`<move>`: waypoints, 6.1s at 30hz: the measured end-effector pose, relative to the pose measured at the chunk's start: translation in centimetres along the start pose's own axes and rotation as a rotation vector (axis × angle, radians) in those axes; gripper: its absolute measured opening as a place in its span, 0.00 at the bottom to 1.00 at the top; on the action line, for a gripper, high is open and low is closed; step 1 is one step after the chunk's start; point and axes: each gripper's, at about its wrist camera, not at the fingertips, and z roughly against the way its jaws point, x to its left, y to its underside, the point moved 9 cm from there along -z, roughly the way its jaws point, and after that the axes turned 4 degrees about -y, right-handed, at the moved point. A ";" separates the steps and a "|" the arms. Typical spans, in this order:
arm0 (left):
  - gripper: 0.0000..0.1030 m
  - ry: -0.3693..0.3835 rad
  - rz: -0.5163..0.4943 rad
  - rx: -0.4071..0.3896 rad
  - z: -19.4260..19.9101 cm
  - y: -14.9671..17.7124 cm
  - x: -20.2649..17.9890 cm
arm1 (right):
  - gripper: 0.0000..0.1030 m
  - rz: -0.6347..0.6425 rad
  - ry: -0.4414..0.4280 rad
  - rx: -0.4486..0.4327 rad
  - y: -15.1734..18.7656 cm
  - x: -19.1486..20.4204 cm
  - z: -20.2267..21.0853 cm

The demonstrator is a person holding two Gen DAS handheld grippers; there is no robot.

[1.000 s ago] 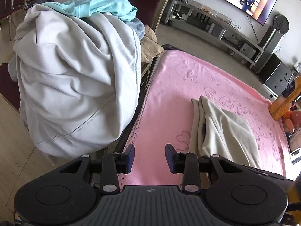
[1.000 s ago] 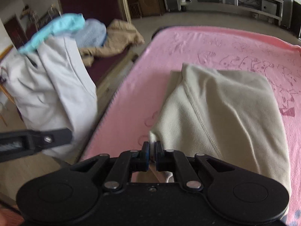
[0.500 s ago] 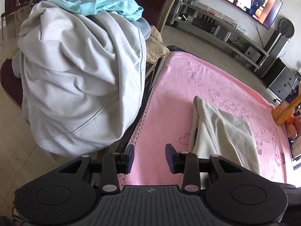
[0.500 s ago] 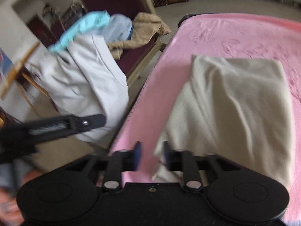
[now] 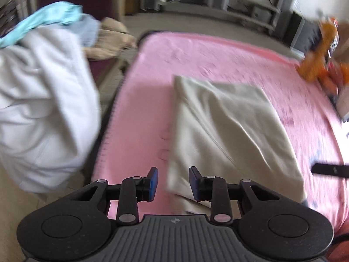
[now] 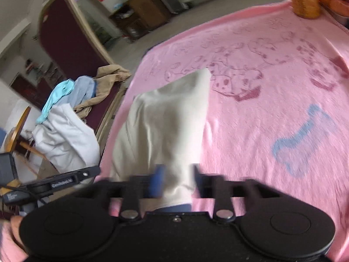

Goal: Fold clothes

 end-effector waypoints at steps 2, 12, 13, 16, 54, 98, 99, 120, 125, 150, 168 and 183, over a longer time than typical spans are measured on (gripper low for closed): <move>0.29 -0.030 -0.049 0.014 -0.8 0.2 -1.2 | 0.12 0.063 -0.037 -0.027 -0.1 0.3 -0.5; 0.33 -0.316 -0.248 0.088 -4.3 2.1 -2.0 | 0.06 0.450 0.173 0.110 4.0 1.3 -6.0; 0.33 -0.327 -0.262 0.080 -4.1 2.2 -2.0 | 0.06 0.451 0.174 0.119 4.3 1.5 -5.7; 0.34 -0.319 -0.256 0.070 -3.4 2.5 -1.4 | 0.09 0.366 0.166 0.189 5.3 0.8 -4.2; 0.26 0.040 -0.137 -0.156 0.0 -7.8 -5.4 | 0.23 0.276 0.060 -0.145 -9.1 1.1 2.6; 0.18 0.047 -0.117 -0.128 -8.4 -9.3 -5.3 | 0.18 -0.151 -0.043 -0.028 -8.7 -8.9 -5.8; 0.18 0.054 -0.123 -0.135 -9.0 -10.1 -6.3 | 0.18 -0.146 -0.053 -0.040 -9.2 -8.5 -6.5; 0.14 -0.356 0.173 -0.066 -14.8 -14.4 3.2 | 0.18 -0.571 -0.016 -0.338 -12.4 -18.4 -9.4; 0.21 -0.269 0.205 -0.096 -8.4 -12.6 4.4 | 0.19 -0.577 -0.037 -0.268 -12.4 -14.9 -3.8; 0.27 0.040 -0.195 0.092 -4.5 2.0 -6.8 | 0.24 0.022 -0.098 0.089 2.5 -0.5 -2.1; 0.28 0.177 0.061 -0.032 1.2 -1.9 1.1 | 0.27 0.016 -0.110 0.001 -0.7 -0.6 7.8; 0.43 0.116 0.238 0.060 -4.0 -3.8 2.2 | 0.45 -0.105 0.094 0.038 -3.3 -7.9 0.6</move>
